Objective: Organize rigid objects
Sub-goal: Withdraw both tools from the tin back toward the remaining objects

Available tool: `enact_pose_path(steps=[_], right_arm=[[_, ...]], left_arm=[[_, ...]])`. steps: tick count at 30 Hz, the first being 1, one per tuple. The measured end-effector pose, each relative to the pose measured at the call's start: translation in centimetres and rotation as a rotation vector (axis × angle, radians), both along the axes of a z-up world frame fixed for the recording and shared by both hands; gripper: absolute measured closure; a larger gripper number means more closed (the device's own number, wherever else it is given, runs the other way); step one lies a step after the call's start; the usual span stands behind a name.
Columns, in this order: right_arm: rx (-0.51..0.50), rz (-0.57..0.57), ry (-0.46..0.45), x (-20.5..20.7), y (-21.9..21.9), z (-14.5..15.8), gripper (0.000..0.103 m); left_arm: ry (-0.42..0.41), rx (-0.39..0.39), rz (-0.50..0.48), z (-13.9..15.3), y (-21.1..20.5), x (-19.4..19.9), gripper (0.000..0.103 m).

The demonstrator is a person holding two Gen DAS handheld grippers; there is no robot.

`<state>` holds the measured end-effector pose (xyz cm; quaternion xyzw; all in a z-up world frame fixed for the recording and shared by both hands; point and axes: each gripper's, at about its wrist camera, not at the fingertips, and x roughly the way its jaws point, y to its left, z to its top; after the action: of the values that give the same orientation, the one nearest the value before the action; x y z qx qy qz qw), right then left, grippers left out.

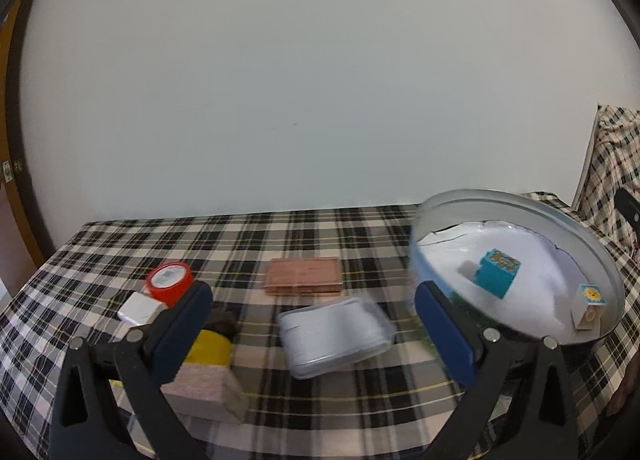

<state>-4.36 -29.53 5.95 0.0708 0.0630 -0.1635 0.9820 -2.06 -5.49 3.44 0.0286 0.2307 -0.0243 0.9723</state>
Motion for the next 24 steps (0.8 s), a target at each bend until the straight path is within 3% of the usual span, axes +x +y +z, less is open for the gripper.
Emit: enact_pose_path(steps=[13,24], right_arm=[[-0.006,0.105,0.031,0.4,6.6,-0.2,0.015],[-0.034,0.306,0.110,2.1,14.2,-0.8,0.015]], left_arm=[[0.017,-0.020,0.046,-0.1,5.4,0.0,0.001],[0.051,-0.054,0.125,-0.4,12.6,0.5,0.001]])
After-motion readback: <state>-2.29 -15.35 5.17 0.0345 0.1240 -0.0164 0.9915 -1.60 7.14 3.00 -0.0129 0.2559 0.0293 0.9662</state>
